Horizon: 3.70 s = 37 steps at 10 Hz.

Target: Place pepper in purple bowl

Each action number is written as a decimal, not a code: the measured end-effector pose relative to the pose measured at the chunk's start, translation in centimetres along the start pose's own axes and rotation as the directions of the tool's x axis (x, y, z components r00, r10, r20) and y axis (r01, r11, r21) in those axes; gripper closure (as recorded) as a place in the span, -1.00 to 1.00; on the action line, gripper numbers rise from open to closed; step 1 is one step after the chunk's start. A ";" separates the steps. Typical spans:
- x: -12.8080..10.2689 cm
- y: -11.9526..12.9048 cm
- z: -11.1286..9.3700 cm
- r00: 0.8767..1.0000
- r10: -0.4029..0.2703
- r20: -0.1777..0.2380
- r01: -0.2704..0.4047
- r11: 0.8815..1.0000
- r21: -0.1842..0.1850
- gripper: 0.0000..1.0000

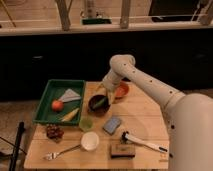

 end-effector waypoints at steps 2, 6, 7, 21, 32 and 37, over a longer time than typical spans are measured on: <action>0.1 -0.1 0.0 1.000 -0.002 0.001 0.002 1.000 -0.005 -0.60; 0.2 -0.2 -0.1 1.000 -0.008 0.006 0.008 1.000 -0.009 -0.60; 0.2 -0.2 -0.1 1.000 -0.009 0.007 0.009 1.000 -0.010 -0.60; 0.1 -0.3 -0.3 0.998 -0.055 0.031 0.055 0.998 0.009 -0.60; 0.1 -0.2 -0.3 0.998 -0.054 0.031 0.054 0.999 0.010 -0.60; 0.1 -0.2 -0.3 0.998 -0.054 0.031 0.054 0.999 0.010 -0.60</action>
